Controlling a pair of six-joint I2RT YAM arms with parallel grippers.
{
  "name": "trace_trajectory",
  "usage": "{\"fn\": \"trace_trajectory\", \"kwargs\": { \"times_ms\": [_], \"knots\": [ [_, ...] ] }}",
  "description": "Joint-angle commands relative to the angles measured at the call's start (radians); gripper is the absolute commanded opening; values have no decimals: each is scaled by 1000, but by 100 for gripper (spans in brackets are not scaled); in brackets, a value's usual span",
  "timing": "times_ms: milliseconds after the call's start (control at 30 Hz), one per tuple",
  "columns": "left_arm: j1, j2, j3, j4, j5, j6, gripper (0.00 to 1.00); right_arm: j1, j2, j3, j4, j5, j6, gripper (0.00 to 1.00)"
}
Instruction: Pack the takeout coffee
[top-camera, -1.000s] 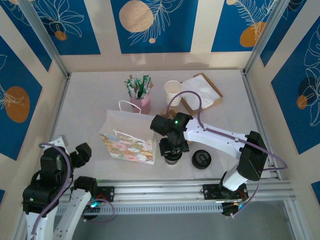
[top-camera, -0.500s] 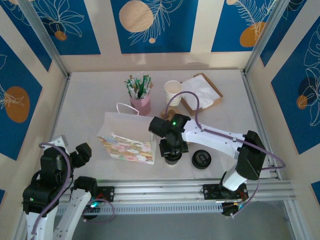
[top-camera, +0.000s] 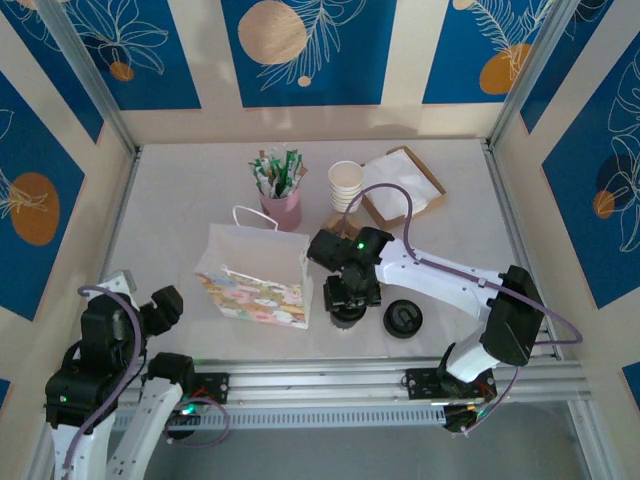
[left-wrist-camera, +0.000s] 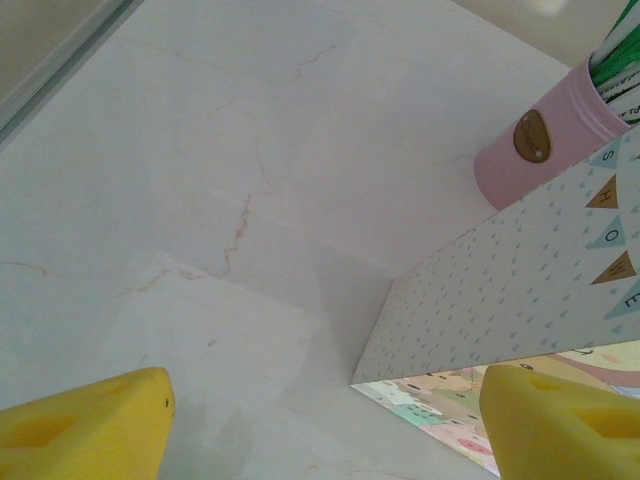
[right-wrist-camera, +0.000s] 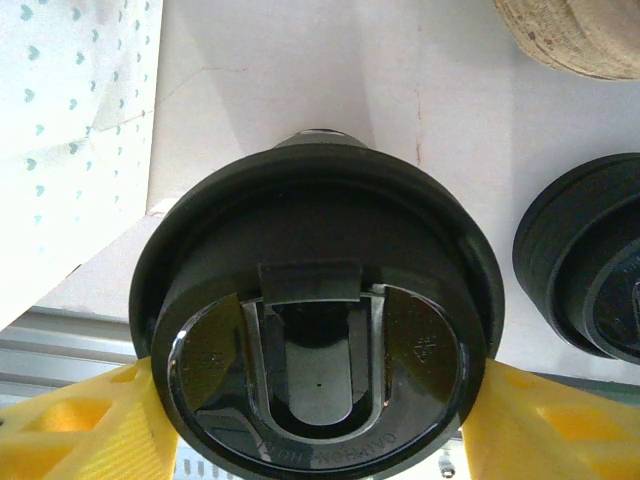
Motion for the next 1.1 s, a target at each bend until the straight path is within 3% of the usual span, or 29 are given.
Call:
{"fn": "trace_trajectory", "kwargs": {
  "times_ms": [0, 1067],
  "knots": [
    [-6, -7, -2, -1, -1, 9, 80, -6, 34, -31, -80, -2, 32, 67],
    [-6, 5, -4, 2, 2, 8, 80, 4, 38, 72, -110, 16, 34, 78]
  ]
}}
